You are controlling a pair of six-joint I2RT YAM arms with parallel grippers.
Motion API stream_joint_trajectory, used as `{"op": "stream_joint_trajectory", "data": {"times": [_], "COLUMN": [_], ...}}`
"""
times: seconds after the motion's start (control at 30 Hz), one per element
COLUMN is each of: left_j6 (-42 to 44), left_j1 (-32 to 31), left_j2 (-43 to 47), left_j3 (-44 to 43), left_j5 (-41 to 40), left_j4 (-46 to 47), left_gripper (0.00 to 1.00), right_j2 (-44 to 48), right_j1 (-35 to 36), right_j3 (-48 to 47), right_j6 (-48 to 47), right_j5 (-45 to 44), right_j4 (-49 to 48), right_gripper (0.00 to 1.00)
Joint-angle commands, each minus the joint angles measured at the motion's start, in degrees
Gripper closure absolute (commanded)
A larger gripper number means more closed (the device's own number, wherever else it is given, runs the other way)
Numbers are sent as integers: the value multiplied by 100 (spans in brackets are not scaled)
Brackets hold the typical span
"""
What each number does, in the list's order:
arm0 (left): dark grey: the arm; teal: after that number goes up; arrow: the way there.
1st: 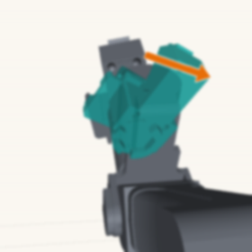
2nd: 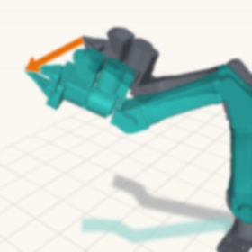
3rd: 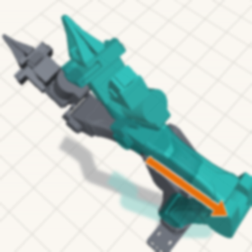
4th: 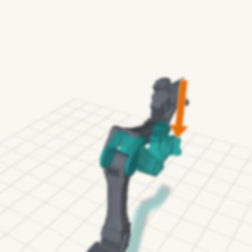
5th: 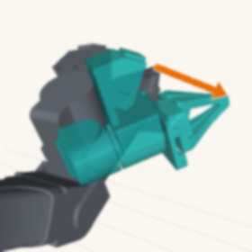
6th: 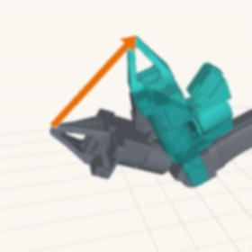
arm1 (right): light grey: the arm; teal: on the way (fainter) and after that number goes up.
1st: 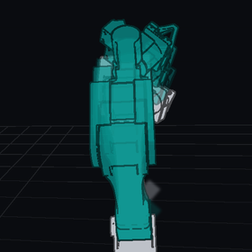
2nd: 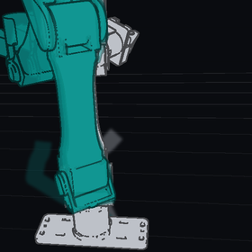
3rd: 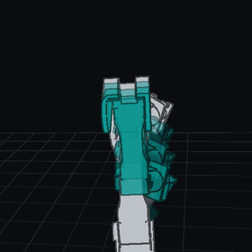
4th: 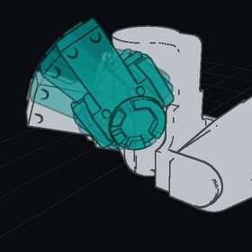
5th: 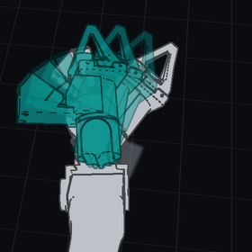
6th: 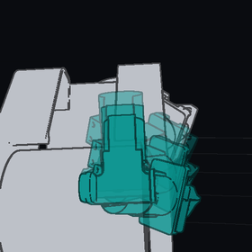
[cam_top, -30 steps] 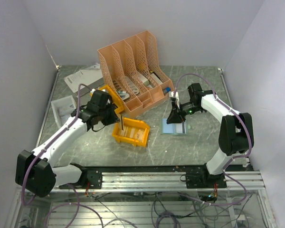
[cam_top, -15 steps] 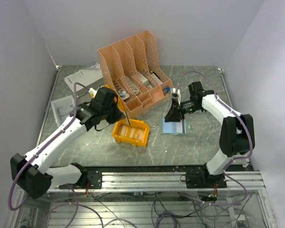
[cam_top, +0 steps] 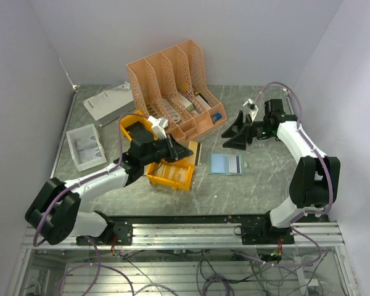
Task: Put the credit cards into the card holder
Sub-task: Pick up the credit card from the storage box.
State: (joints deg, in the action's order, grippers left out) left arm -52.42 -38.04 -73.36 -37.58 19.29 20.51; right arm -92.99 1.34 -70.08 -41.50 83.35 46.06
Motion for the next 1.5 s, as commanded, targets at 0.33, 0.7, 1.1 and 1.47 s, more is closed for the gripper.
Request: {"op": "stream_joint_trajectory", "data": {"times": [0.33,0.7,1.1,1.47], "left_j6": [231,-153,-260,-63], "left_j1": [-136,-281,-322,-324], "left_j2": [-776,-1351,-1609,-1509], "left_j3": [-31,-219,-286,-311], "left_j5": [1016,842,953,897], "left_j4": [3464,4334,4610,4269], "left_gripper": [93,93,93,90], "right_j2": [773,1111,967,784], "right_j1": [231,614,813,855], "right_j3": [1059,2043,2101,1948], "right_j6": [3423,6519,6981,6652], "right_j5": [-70,-172,51,261], "right_j4": [-3409,-6680,-7166,-6750], "right_gripper": [29,46,80,100]}}
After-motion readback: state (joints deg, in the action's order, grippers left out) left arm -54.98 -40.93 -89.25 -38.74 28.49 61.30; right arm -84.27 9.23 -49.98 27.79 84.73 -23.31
